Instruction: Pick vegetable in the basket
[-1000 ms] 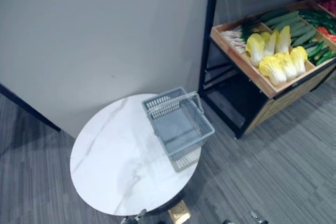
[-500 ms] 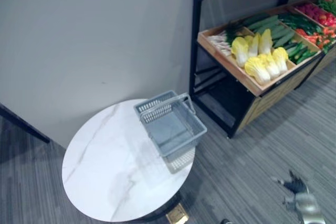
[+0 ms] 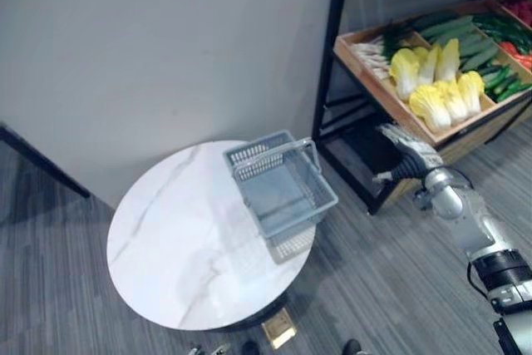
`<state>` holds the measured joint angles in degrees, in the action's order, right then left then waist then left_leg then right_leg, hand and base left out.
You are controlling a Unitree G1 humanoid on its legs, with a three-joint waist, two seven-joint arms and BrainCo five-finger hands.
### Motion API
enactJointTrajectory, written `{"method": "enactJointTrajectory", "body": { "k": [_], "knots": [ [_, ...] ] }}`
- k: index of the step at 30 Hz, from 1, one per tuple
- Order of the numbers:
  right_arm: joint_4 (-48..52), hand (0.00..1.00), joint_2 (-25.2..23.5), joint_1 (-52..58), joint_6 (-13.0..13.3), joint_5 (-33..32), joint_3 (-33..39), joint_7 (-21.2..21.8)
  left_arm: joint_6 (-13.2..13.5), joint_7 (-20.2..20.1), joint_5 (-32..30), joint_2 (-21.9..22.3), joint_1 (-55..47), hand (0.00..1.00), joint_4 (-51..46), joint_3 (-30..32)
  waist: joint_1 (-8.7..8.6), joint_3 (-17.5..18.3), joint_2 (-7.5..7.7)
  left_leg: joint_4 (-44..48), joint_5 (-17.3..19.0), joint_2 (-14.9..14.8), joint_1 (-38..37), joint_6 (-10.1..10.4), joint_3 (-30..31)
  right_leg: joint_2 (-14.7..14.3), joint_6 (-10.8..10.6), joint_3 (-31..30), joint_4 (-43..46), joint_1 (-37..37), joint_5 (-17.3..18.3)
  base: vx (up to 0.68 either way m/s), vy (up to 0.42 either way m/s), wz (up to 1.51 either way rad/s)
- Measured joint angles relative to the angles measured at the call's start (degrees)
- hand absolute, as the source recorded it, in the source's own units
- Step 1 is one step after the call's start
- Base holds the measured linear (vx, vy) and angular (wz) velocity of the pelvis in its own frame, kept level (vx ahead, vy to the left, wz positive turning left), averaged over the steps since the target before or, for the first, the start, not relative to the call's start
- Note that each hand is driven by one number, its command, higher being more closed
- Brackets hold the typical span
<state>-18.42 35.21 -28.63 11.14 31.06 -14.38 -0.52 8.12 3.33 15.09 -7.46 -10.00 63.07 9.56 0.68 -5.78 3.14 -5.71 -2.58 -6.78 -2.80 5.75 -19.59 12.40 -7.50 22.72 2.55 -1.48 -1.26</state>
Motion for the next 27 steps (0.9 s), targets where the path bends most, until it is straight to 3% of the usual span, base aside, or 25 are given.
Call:
{"method": "enactJointTrajectory", "body": {
  "k": [3,5,9,14,21,27],
  "knots": [
    [-4.4,0.00,0.0,-10.0,0.8,-0.1,-10.0,0.7,0.0,0.3,0.3,-0.1,0.7,0.00,-0.4,2.1,1.12,-1.6,0.93,-0.2,-0.9,-0.5,2.1,-0.2,0.6,-0.7,0.6,0.2,-1.5,-1.1,-1.4,-0.08,-0.019,0.03],
    [-9.0,0.00,-0.1,-15.8,1.2,-0.1,-13.3,0.9,0.0,0.5,0.5,-0.3,1.8,0.00,-0.5,2.2,1.90,-2.9,1.24,-0.1,-1.7,-0.8,3.4,-0.3,1.5,-1.1,1.0,0.8,-1.7,-1.8,-1.9,-0.08,-0.039,0.16],
    [-21.1,0.00,-2.0,-28.6,0.7,0.0,-16.4,0.9,0.4,1.1,2.6,0.0,4.3,0.00,-2.9,2.2,5.02,-6.8,1.11,0.1,-4.1,-1.9,8.3,-0.1,4.6,-2.2,2.1,3.6,-1.8,-4.7,-2.7,-0.09,-0.042,0.32],
    [-29.9,0.00,-4.1,-34.2,-1.0,0.5,-16.4,0.1,0.8,1.5,4.7,0.4,5.8,0.00,-4.3,2.1,7.55,-9.7,0.37,0.1,-6.3,-2.8,13.1,0.1,9.8,-3.3,2.4,8.4,-2.5,-5.7,-2.8,-0.04,-0.045,0.47],
    [-36.4,0.00,-4.9,-39.2,-2.8,0.6,-11.0,-2.4,1.4,2.8,5.1,0.4,6.7,0.00,-5.0,2.0,8.80,-13.2,-1.33,0.2,-8.1,-2.1,18.3,-0.1,15.5,-3.1,2.5,13.5,-2.4,-7.3,-2.7,0.00,0.014,0.40],
    [-40.7,0.00,-5.5,-40.5,-4.6,0.6,-7.7,-4.5,1.4,3.2,5.1,0.4,7.8,0.00,-6.1,1.3,9.50,-14.9,-1.70,0.2,-8.7,-1.7,20.7,0.0,17.3,-2.6,2.6,15.1,-2.3,-8.4,-2.6,0.02,0.029,0.18]
  ]
}}
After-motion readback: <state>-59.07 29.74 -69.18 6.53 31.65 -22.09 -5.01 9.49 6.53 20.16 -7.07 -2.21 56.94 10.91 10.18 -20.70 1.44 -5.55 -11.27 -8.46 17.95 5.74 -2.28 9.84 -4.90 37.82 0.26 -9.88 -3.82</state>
